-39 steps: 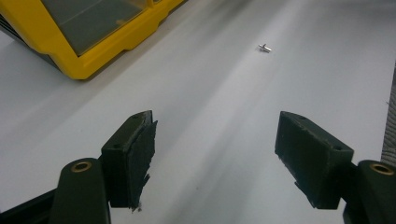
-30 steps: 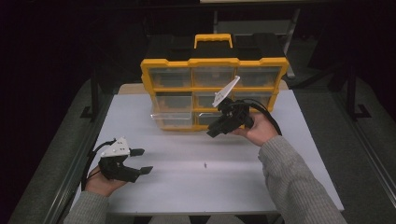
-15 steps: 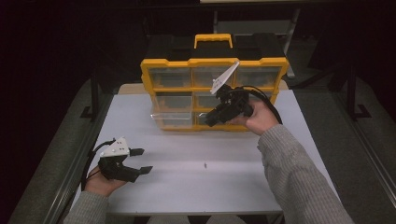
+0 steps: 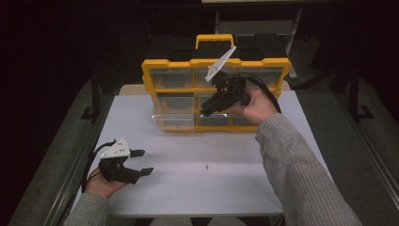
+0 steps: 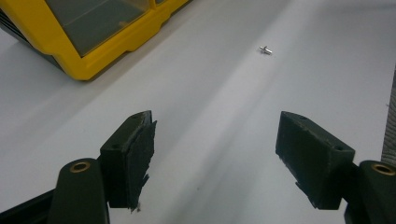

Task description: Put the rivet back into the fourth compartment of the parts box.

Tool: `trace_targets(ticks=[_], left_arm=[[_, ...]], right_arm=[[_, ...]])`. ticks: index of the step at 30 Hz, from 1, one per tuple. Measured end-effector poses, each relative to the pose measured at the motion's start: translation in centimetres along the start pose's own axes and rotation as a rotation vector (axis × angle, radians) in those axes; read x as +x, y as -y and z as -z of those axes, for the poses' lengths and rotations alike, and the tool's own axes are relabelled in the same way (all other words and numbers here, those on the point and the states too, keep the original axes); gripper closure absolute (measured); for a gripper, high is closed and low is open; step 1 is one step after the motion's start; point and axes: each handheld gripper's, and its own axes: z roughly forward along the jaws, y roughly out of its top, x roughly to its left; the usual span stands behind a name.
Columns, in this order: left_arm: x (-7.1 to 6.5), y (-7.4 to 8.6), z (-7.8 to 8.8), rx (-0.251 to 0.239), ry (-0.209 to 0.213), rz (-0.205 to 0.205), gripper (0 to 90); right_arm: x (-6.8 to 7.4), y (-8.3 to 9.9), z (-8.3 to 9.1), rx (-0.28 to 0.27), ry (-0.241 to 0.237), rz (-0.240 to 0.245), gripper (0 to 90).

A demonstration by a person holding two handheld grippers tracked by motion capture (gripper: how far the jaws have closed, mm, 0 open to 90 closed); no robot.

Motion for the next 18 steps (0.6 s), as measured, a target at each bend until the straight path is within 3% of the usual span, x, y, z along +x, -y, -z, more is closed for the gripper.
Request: trace_targets(ticks=[18], left_arm=[[0.0,0.0,0.0,0.003,-0.002,-0.001,25.8]], right_arm=[[-0.2,-4.1,0.5,-0.001,0.008,0.039,70.5]])
